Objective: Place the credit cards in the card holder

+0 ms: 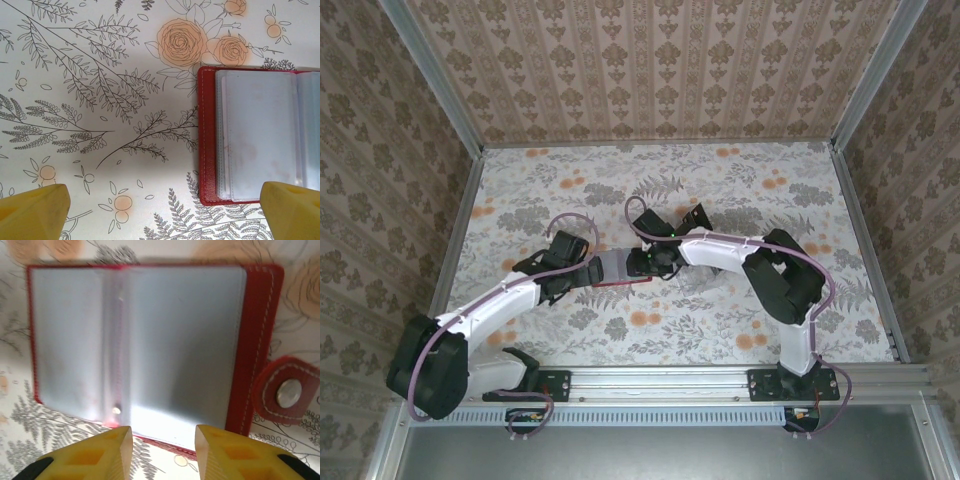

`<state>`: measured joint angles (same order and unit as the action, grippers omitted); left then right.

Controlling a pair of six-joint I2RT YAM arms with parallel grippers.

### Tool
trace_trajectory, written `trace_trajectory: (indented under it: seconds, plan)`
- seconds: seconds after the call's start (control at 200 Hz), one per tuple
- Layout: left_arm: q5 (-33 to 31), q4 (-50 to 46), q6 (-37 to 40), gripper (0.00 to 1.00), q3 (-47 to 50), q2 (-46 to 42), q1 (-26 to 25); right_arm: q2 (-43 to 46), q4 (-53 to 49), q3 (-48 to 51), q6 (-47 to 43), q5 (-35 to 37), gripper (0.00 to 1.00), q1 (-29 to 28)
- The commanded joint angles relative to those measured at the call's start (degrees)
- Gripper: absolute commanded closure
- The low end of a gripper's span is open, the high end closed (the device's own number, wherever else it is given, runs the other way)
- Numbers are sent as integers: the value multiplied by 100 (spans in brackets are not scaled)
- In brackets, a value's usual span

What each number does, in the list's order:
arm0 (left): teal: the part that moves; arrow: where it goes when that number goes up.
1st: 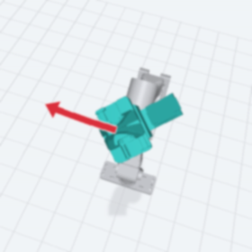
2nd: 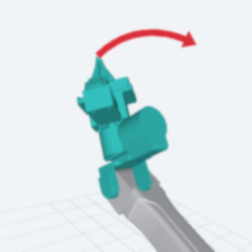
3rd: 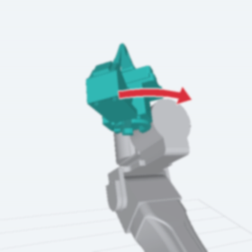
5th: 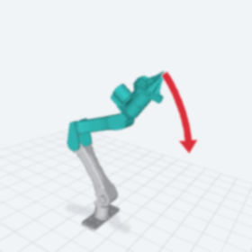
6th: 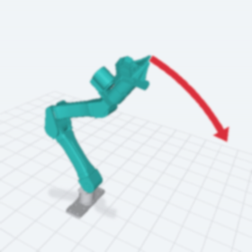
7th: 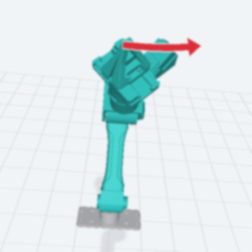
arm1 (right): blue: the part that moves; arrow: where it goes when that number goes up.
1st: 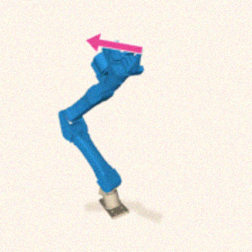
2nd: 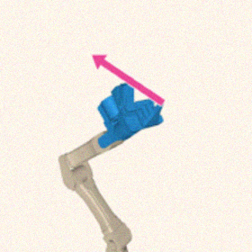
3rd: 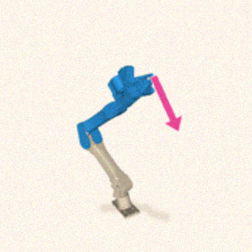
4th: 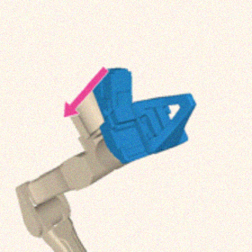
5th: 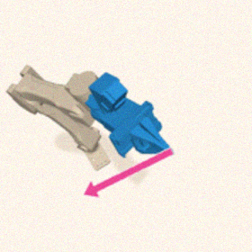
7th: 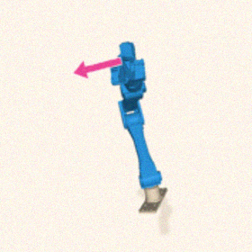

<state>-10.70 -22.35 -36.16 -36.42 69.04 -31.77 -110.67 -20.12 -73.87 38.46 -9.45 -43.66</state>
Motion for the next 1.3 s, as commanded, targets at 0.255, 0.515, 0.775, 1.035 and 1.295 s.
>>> trace_trajectory:
  seconds: [0.255, 0.515, 0.775, 1.035, 1.295]
  plan:
    - [90, -24, 91, 0, -95, 26, 29, 1042, -1686, -785, -743, 1304, 59, 667]
    - [80, -47, 68, 0, -76, 22, 31, 381, -2585, -1578, -1334, 2290, 59, 936]
    - [57, -69, 65, 0, -50, -4, 30, -115, -2796, -1918, -1560, 2699, 60, 954]
    - [51, -55, 76, 0, -40, 15, 30, -346, -2804, -1941, -1638, 2811, 60, 954]
    - [50, -55, 66, 0, -70, 31, 30, -410, -2700, -1901, -1647, 2473, 66, 956]
